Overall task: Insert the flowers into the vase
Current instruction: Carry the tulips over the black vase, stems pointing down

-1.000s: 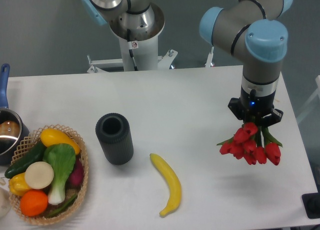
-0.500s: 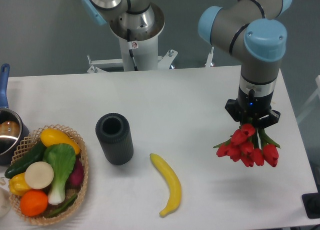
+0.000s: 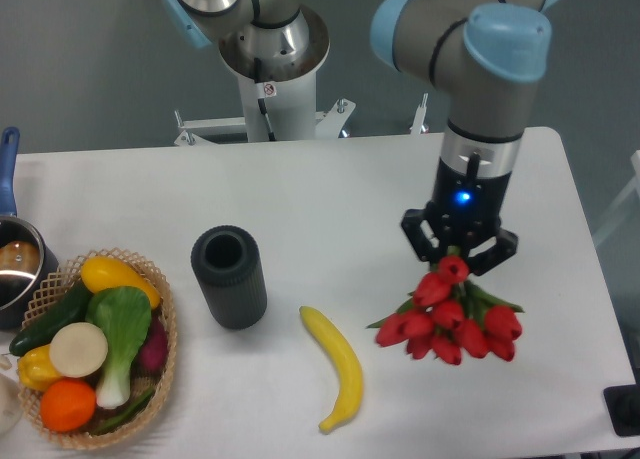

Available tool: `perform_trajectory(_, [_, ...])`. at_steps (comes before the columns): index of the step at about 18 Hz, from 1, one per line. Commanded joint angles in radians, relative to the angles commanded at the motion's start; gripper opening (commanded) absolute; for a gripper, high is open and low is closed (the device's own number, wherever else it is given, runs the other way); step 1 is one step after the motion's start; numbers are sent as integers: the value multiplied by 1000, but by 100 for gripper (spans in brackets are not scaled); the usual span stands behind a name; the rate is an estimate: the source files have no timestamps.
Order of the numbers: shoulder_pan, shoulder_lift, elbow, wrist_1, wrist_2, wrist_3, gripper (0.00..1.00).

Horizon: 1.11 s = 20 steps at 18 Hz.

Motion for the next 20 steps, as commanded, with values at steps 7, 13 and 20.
perform_trajectory(7, [11,24,-61,32,-362,-43,0])
perform_trajectory(13, [9,103,-186,176,-557,-32,0])
perform_trajectory(20, [-2,222,-297,178,-607,-22,0])
